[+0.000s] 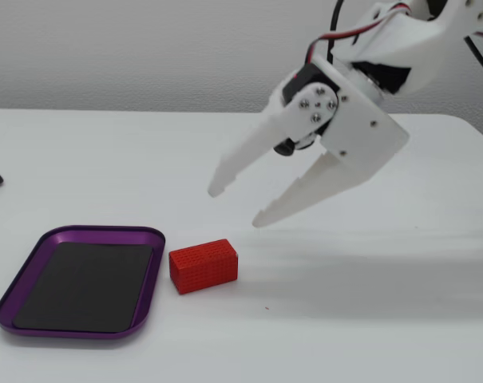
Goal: Remove the cube from the box.
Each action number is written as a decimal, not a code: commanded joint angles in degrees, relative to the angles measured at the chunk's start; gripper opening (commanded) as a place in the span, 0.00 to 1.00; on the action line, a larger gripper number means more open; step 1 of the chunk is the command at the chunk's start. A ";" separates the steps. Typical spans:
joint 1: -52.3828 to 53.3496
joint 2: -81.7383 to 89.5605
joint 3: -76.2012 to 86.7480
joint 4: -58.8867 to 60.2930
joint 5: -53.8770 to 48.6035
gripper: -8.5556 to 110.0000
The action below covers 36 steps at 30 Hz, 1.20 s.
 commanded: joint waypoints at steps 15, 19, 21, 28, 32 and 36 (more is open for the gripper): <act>5.98 57.04 -3.52 9.93 -0.35 0.18; 12.57 70.75 7.47 10.81 0.18 0.18; 14.15 69.61 11.43 13.10 0.09 0.18; 17.75 66.36 18.72 14.59 2.72 0.16; 18.02 66.36 24.96 14.41 5.98 0.06; 18.02 66.36 27.33 14.33 5.98 0.07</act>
